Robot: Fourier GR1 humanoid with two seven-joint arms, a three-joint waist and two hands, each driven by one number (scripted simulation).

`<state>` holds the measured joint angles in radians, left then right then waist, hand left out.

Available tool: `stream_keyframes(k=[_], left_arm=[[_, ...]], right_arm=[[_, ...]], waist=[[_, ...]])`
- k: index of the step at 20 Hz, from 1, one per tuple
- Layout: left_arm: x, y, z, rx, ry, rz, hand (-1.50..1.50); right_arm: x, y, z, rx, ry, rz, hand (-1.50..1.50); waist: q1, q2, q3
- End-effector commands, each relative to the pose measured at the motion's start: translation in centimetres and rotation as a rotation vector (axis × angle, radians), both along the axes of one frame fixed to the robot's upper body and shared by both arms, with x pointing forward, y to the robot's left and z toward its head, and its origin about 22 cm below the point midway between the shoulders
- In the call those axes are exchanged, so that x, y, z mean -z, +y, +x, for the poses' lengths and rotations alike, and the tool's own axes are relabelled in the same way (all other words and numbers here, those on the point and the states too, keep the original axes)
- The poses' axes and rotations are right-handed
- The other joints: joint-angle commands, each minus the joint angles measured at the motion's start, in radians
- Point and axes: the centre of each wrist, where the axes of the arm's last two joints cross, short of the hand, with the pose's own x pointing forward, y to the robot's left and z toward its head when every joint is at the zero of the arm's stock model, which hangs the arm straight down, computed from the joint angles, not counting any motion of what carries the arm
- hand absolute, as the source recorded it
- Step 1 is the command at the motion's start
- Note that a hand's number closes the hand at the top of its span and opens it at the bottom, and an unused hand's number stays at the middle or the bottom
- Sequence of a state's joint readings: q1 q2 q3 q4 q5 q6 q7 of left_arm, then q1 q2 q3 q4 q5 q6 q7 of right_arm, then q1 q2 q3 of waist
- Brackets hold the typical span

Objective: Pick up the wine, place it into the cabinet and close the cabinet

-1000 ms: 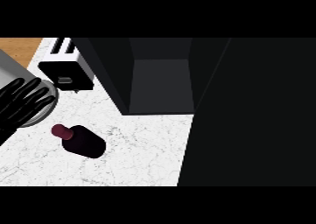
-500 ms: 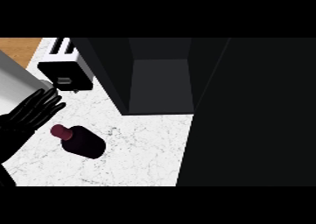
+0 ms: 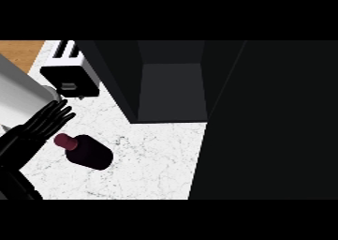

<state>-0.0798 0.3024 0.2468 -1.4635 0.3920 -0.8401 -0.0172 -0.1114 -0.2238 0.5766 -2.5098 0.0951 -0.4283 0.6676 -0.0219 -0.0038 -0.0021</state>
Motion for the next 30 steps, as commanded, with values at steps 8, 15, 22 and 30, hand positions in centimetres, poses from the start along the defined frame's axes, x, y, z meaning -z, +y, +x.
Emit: stream_keyframes(k=[8,15,22,30], left_arm=[[5.3,1.2,1.7,-0.003,0.054,0.031,-1.5],[8.4,1.0,1.4,-0.032,0.064,0.052,-1.5],[10.9,1.0,1.0,-0.009,0.101,0.03,-1.5],[13.9,-2.2,1.1,0.07,0.207,-0.029,-1.5]], right_arm=[[-2.5,-2.5,-4.1,0.013,-0.088,0.008,-1.5],[-1.7,-1.9,-3.7,0.031,-0.096,-0.001,-1.5],[-1.8,-1.8,-3.6,0.016,-0.108,-0.001,-1.5],[-0.9,-0.8,-1.8,0.043,-0.109,-0.006,-1.5]], waist=[[-0.01,0.003,0.0],[-0.005,0.003,0.0],[-0.011,0.003,-0.001],[-0.011,0.006,-0.002]])
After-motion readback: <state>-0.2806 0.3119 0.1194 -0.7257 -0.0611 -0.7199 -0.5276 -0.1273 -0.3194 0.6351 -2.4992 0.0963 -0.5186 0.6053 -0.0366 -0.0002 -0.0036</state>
